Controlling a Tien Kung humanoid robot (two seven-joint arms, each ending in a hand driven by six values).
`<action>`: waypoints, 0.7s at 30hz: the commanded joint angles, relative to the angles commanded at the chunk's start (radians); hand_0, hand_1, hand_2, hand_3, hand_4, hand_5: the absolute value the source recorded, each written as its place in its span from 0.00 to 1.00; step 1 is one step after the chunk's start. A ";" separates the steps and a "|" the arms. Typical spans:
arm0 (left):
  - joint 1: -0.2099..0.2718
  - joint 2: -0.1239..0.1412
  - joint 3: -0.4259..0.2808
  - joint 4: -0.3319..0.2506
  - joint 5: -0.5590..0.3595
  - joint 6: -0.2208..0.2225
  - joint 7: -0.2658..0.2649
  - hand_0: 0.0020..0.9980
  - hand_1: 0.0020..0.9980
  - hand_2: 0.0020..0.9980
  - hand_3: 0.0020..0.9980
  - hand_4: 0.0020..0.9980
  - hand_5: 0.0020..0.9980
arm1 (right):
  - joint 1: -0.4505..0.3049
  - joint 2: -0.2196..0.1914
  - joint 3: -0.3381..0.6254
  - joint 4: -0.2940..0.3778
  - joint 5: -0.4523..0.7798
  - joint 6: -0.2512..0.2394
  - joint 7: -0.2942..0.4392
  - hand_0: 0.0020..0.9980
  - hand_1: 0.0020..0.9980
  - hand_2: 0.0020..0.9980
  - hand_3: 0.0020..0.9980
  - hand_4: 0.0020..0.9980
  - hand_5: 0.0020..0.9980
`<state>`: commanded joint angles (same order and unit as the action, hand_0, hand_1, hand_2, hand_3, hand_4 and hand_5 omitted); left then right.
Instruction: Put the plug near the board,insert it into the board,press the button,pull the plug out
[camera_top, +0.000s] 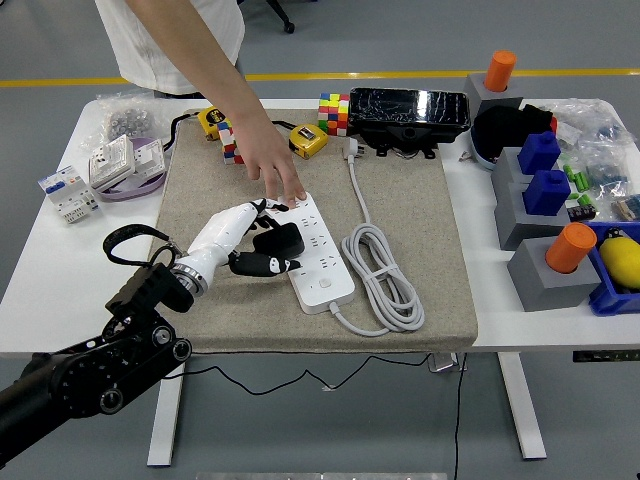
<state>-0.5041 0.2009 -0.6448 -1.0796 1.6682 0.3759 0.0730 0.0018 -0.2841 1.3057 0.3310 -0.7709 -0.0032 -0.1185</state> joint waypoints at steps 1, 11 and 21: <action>-0.001 -0.003 0.002 0.004 0.002 0.003 0.003 0.36 0.45 0.50 0.57 0.78 0.11 | 0.000 0.000 0.000 0.000 0.000 0.000 0.000 0.54 0.63 0.61 0.55 0.88 0.41; -0.009 -0.011 0.006 0.018 0.014 0.023 0.012 0.25 0.34 0.41 0.53 0.62 0.00 | -0.001 -0.001 0.001 0.000 -0.002 0.000 0.000 0.54 0.63 0.61 0.55 0.88 0.41; 0.015 0.004 -0.040 0.007 -0.081 0.100 -0.162 0.23 0.31 0.37 0.52 0.60 0.00 | -0.001 0.000 0.001 0.001 -0.003 -0.001 0.001 0.54 0.63 0.61 0.55 0.88 0.41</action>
<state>-0.4893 0.2047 -0.6852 -1.0724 1.5874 0.4763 -0.0890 0.0013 -0.2844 1.3069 0.3323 -0.7736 -0.0037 -0.1177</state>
